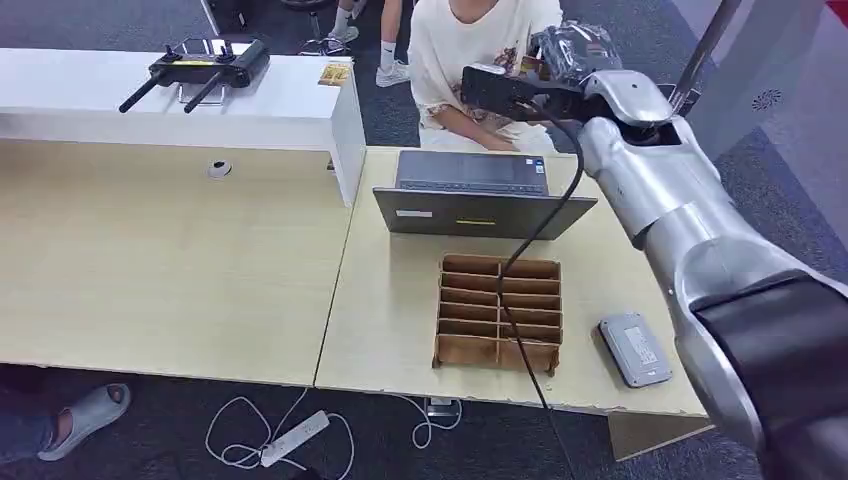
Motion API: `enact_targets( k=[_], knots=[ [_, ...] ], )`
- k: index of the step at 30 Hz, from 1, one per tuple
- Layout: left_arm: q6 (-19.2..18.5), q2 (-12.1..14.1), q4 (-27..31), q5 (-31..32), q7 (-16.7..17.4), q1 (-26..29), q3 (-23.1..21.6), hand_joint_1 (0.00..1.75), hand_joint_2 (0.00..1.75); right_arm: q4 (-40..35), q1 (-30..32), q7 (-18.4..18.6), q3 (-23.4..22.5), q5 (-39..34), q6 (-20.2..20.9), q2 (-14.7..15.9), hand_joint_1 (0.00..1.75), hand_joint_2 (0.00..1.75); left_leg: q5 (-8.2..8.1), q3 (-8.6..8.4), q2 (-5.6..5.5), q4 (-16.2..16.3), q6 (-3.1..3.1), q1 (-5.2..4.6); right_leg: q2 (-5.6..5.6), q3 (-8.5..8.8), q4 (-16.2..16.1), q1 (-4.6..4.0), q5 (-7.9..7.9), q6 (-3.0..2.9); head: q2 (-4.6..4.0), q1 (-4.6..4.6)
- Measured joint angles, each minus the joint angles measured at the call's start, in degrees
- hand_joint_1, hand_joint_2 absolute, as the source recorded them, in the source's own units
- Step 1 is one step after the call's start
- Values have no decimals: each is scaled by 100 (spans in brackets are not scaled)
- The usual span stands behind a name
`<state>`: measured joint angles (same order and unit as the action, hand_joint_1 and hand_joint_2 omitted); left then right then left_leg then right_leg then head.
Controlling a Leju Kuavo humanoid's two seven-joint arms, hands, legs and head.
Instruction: Pass the card to the sensor for recognition and then transmit it.
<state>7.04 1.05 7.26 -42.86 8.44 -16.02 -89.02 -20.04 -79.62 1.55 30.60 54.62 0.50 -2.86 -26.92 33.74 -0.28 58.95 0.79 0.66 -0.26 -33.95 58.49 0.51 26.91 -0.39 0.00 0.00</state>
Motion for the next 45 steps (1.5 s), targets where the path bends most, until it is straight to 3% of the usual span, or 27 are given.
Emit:
enact_targets(
  k=[2, 3, 4, 5, 6, 19, 25, 30, 38, 45],
  knots=[
    [2, -2, 0, 2, 0, -1, 0, 0, 0, 48, -2, 20, 0, 101, 70, -13, 175, 175, 0, -1, 0, 0, 0, 0, 0, 0, 0, 0, 0, 0, 0, 0],
    [2, -2, 0, 2, 0, -2, 0, 0, 0, 53, -2, 24, 0, 101, 70, -13, 93, 175, 0, -1, 0, 0, 0, 0, 0, 0, 0, 0, 0, 0, 0, 0],
    [2, -2, 0, 2, 0, -3, 0, 0, 0, 61, -2, 24, 0, 101, 70, -13, 44, 175, 0, -1, 0, 0, 0, 0, 0, 0, 0, 0, 0, 0, 0, 0],
    [0, -2, 0, 2, 0, -5, 0, 0, 0, 70, -2, 26, 0, 101, 70, -13, 44, 175, 0, 0, 0, 0, 0, 0, 0, 0, 0, 0, 0, 0, 0, 0],
    [-2, -2, 0, 2, 0, -6, 0, 0, 0, 70, -2, 26, 0, 101, 70, -13, 0, 175, 0, -1, 0, 0, 0, 0, 0, 0, -1, 0, 0, 0, 0, 0],
    [-85, -2, 0, 70, 26, -21, 0, 0, 0, 72, -1, 20, -37, 101, -15, -13, 0, 175, 0, -2, 1, 0, 0, 0, 1, 0, -1, 0, 0, 0, 0, 0],
    [-72, -4, 0, 122, 26, -21, 0, 0, 0, 70, 0, -129, -335, -293, -136, -11, 0, 175, 0, -3, 2, 0, 0, 0, 2, -1, -1, 0, 0, 0, 0, 0],
    [-59, -4, 0, 157, 26, -21, 0, 0, 0, 22, 6, -481, -956, -995, -173, 11, 0, 175, 0, -2, 1, 1, 0, -1, 1, -1, -2, 0, 0, 0, 0, 0],
    [-20, -7, 0, 225, 39, -22, 0, 0, 0, -278, 74, -1476, -2029, -2210, -144, 87, 0, 175, 0, -3, 1, 1, 0, -1, 2, -1, -2, 1, 0, 0, 0, 0],
    [26, -11, 0, 247, 44, -24, 0, 0, 0, -877, 507, -2206, -2746, -3409, 274, 203, 0, 175, 0, -6, 1, 1, 0, 1, 2, 2, -6, -1, 0, 0, 0, 2]
  ],
)
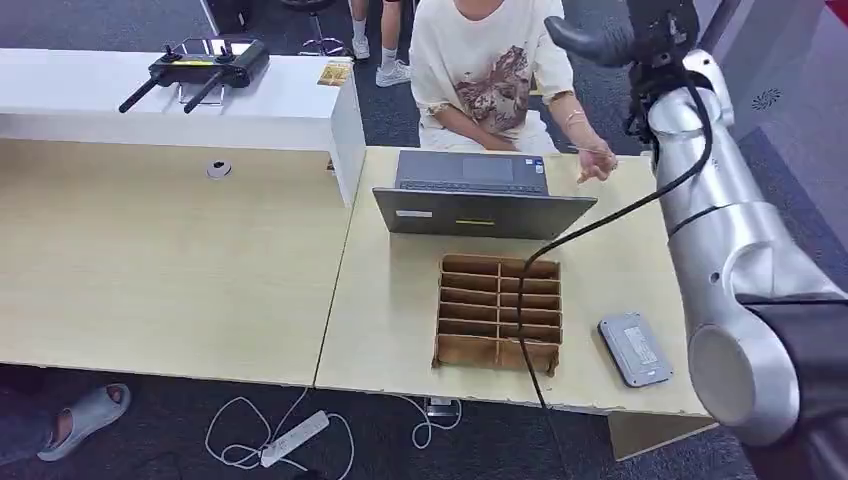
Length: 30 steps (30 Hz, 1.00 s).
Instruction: Pass the card to the sensor for recognition and then transmit it.
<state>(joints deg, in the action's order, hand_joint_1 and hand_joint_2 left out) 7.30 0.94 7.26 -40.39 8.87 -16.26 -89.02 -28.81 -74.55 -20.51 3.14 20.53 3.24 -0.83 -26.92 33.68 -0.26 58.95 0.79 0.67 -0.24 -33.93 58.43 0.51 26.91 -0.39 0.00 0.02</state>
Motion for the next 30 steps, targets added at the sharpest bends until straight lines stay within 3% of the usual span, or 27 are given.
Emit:
enact_targets(
  k=[3, 9, 17, 24, 30],
  knots=[
    [9, 0, 0, -35, -11, 2, 0, 0, 0, -854, 767, -216, -233, -1111, 370, 111, 0, 175, 0, -2, -8, 0, 0, 1, -9, 6, -3, -2, 0, 0, 0, -4],
    [42, 2, 0, 11, 9, 10, 0, 0, 0, -2649, 2337, 68, -568, -3005, 1042, 396, 0, 175, -4, 3, -17, 0, -4, -1, -14, 7, -7, 0, 1, 2, 0, 2],
    [162, 11, 0, -181, -70, 53, 0, 0, 0, -4868, 4146, -135, -671, -3417, 1180, 542, 0, 175, -10, 6, -7, -2, -1, 0, -7, -2, -3, 0, 5, 2, 0, -9],
    [50, 31, 0, -9, -52, -338, 0, 0, 0, -6595, 5243, -277, -515, -3217, 472, 367, 0, 175, -3, 8, -24, -6, 8, 6, -21, 1, 1, -7, 7, -1, 0, -7],
    [190, 63, 0, -96, -107, -327, 0, 0, 0, -7427, 6239, -870, -353, -2090, -714, 266, 0, 175, -4, 10, -23, -6, 7, 4, -20, 1, -1, -6, 8, 0, 0, -2]
  ],
)
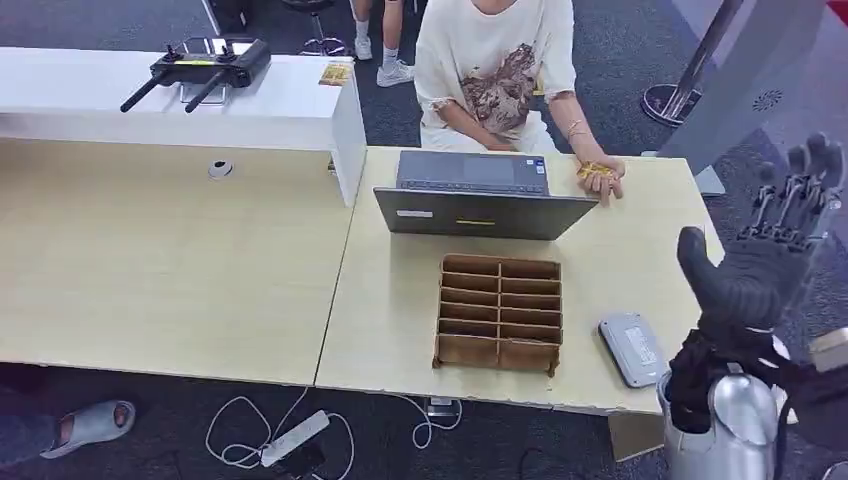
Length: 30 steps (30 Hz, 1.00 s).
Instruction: Pass the card to the sensor for recognition and then transmit it.
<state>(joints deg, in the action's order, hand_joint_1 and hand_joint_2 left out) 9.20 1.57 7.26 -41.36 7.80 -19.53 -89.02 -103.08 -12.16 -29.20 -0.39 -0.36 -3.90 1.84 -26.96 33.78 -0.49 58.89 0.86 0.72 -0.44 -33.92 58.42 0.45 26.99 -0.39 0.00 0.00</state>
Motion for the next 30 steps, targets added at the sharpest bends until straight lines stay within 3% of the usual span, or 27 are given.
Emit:
enact_targets(
  k=[3, 7, 11, 14, 20, 25, 30],
  knots=[
    [90, 44, -13, -149, -31, 57, 0, 0, 0, -260, 435, -286, 219, 680, -636, -66, 0, 175, -1, 0, 1, 0, 0, 0, 1, -2, -1, 0, 3, -1, 0, -2],
    [216, 90, -50, -380, -105, 188, 0, 0, 0, -511, 1052, -330, 567, 1537, -1533, -199, 0, 175, -6, 0, 1, -2, -1, 1, 2, -2, 0, -1, 9, 0, 0, -2],
    [223, 133, -79, -579, -94, 310, 0, 0, 0, -618, 1519, -25, 852, 2175, -1848, -214, 0, 175, -6, -1, 4, -4, -1, 1, 4, -2, 0, -1, 10, -1, 0, 0],
    [247, 144, -98, -662, 9, 347, 0, 0, 0, -599, 1695, 400, 1001, 2946, -1975, -214, 0, 175, -6, 0, 8, -4, -1, 1, 5, -2, -1, -1, 10, -1, 0, 0],
    [297, 135, -98, -594, 116, 340, 0, 0, 0, -443, 1733, 1238, 1200, 4102, -1730, -214, 0, 175, -5, -3, 13, -3, -1, 0, 7, 0, -1, 0, 7, -2, 0, 0],
    [210, 140, -98, -588, 162, 334, 0, 0, 0, -330, 1730, 2109, 1353, 5176, -1252, -179, 0, 175, -5, -3, 13, -3, -1, 0, 6, -1, 0, 0, 6, -2, 0, 0],
    [149, 168, -98, -754, 173, 332, 0, 0, 0, -141, 1647, 2611, 1534, 5820, -742, -118, 0, 175, -5, -3, 15, -3, -1, 1, 10, -2, 0, -1, 7, -3, 0, 0]
  ],
)
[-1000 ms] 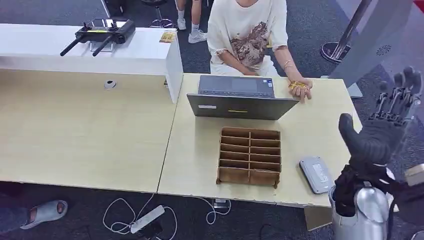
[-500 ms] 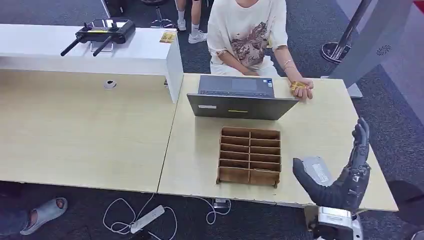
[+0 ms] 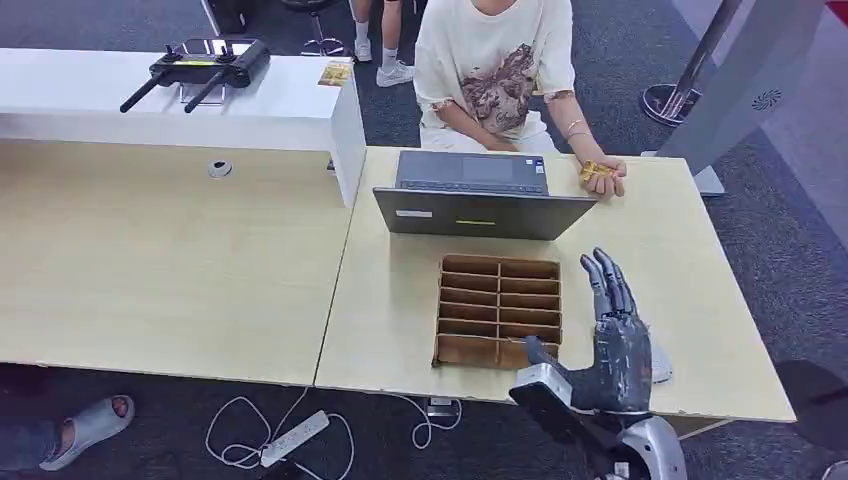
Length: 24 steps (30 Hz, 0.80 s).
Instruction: Pass the card to the sensor for recognition and then transmit it.
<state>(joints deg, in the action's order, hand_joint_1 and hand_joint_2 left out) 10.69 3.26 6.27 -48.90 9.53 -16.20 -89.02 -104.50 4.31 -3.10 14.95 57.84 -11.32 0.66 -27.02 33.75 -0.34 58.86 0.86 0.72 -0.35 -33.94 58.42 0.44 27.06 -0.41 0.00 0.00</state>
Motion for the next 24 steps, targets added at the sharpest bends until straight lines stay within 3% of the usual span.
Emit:
enact_targets(
  k=[10, 24],
  knots=[
    [-50, 55, 0, -11, -79, 8, 0, 0, 0, 404, -299, 351, 258, 292, 688, 177, 0, 175, 1, 0, 0, 0, 0, -1, -2, 1, -1, 1, 0, 0, 0, 0],
    [-55, 52, 0, 127, -50, 4, 0, 0, 0, 566, -303, 867, 343, 935, 806, 568, 0, 175, 0, -1, 1, 0, 0, -1, 0, -2, -1, 1, 0, 0, 0, 0]
  ],
)
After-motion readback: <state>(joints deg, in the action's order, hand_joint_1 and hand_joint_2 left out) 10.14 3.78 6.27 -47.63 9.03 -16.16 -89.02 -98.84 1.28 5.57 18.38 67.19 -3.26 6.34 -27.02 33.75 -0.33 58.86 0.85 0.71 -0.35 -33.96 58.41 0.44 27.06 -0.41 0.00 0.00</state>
